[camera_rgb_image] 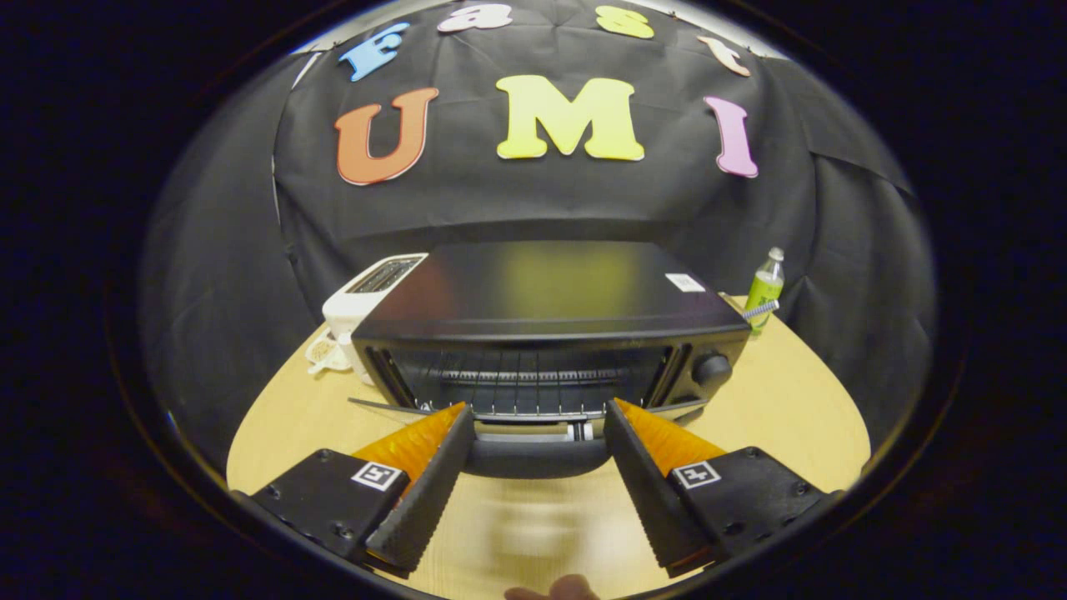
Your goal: Open the toaster oven, put the food inside, and close the toaster oven door.
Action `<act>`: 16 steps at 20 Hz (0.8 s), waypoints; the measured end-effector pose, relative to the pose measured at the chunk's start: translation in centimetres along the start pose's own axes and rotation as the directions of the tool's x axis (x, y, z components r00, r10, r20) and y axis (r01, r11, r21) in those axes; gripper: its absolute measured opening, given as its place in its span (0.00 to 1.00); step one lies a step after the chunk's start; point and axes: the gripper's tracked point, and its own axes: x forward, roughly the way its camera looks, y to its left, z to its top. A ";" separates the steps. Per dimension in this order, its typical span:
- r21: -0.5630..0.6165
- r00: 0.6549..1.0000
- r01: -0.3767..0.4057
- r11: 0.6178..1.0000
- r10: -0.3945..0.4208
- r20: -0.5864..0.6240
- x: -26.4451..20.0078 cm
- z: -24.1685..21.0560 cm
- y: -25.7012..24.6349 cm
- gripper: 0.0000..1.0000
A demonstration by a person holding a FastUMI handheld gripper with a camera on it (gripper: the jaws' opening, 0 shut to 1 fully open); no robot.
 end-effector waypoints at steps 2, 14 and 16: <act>-0.022 1.000 0.003 1.000 -0.004 -0.029 -0.5 -1.9 0.0 1.00; 0.024 0.973 -0.061 0.998 0.065 -0.221 -2.6 -9.8 -0.1 1.00; 0.013 0.972 -0.088 0.996 0.089 -0.216 -3.8 -9.2 -0.3 1.00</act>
